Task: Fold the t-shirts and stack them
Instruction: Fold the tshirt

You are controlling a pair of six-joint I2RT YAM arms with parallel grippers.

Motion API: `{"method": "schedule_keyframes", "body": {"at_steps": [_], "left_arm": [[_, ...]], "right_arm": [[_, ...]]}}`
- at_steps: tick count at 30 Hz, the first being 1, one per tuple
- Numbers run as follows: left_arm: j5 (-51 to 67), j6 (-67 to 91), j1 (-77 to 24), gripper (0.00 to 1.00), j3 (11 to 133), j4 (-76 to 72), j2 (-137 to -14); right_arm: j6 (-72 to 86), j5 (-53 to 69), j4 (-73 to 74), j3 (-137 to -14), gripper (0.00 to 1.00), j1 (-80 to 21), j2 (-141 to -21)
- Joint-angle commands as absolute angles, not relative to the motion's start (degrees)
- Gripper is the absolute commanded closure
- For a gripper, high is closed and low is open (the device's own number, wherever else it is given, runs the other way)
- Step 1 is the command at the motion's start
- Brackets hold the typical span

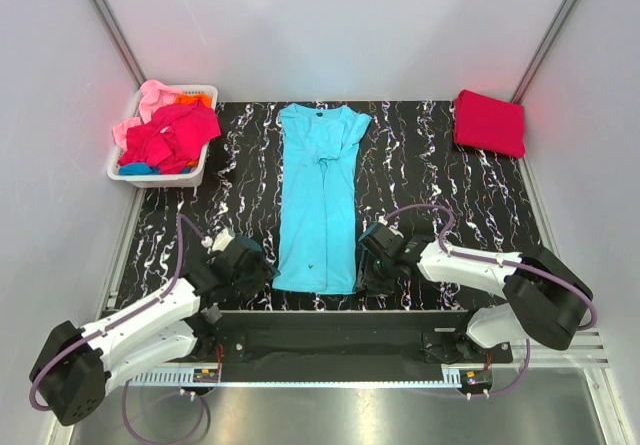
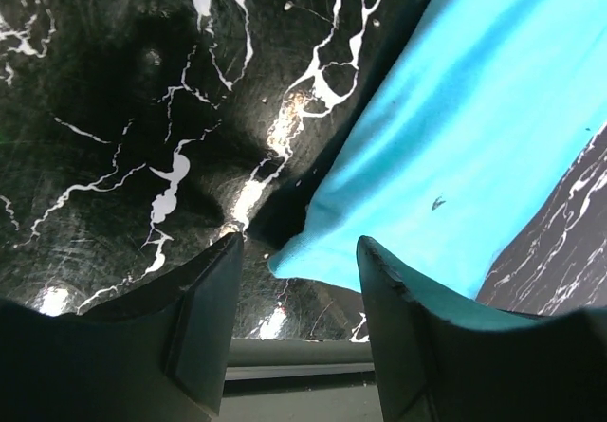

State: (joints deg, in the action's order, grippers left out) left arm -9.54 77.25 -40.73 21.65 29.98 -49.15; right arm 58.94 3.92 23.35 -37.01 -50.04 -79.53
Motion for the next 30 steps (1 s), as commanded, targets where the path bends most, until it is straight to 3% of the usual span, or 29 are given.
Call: {"method": "schedule_keyframes", "body": {"at_steps": [1, 8, 19, 30], "left_arm": [[-9.2, 75.8, -41.0, 0.44, 20.4, 27.0, -47.5], [-10.7, 76.5, -40.9, 0.46, 18.9, 25.8, -48.6], [-3.4, 76.7, -40.8, 0.66, 15.3, 13.8, -54.1], [-7.0, 76.7, -40.8, 0.66, 17.0, 21.0, -49.7]], "right_arm": [[58.3, 1.5, 25.6, -36.7, 0.53, -50.7, -78.4], [58.4, 1.2, 25.1, -36.3, 0.55, -50.7, -78.2], [59.1, 2.6, 22.5, -35.6, 0.59, -50.7, -79.8], [58.5, 2.4, 17.2, -33.9, 0.56, -50.7, -81.8]]}}
